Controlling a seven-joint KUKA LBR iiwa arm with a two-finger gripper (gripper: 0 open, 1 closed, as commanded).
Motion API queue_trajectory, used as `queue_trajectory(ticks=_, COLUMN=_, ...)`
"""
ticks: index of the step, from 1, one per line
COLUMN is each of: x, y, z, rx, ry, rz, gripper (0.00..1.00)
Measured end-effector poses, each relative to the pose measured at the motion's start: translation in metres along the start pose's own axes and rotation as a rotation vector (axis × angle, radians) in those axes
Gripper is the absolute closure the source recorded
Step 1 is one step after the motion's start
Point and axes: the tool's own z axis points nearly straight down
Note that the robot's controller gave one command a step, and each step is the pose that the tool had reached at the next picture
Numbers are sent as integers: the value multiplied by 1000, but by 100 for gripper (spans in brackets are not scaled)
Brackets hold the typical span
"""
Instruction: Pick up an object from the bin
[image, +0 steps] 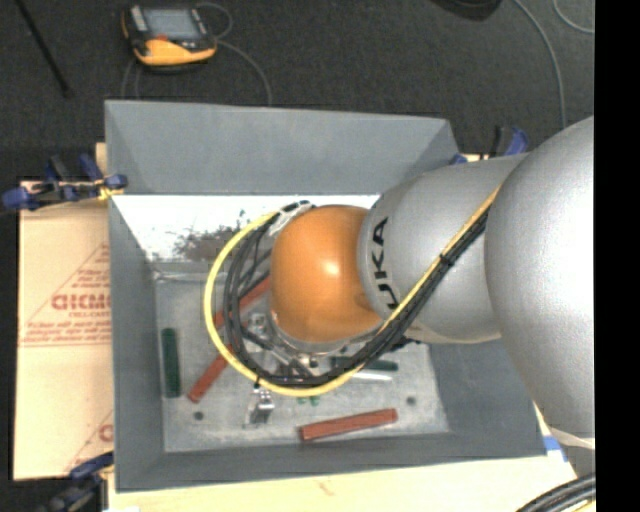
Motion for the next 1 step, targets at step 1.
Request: queue_trajectory(ticks=1, x=0, y=0, z=0, rx=0, ry=0, rz=0, gripper=0)
